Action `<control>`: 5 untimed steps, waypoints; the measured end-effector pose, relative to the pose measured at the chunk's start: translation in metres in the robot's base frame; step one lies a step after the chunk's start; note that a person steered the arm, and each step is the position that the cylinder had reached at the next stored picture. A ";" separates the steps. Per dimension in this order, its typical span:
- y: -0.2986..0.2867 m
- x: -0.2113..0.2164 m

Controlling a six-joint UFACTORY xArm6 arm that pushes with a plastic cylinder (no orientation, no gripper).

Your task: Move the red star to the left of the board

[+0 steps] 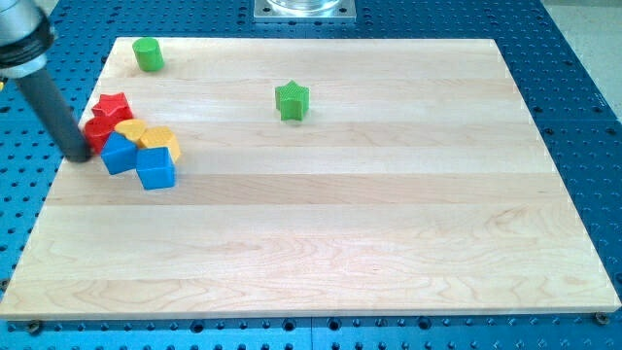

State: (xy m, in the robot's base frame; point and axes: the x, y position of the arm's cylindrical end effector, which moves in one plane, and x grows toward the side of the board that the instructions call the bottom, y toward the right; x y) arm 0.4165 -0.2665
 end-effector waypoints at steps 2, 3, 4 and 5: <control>0.113 -0.093; 0.109 -0.088; 0.099 -0.082; 0.066 -0.082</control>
State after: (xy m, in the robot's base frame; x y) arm 0.3341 -0.2001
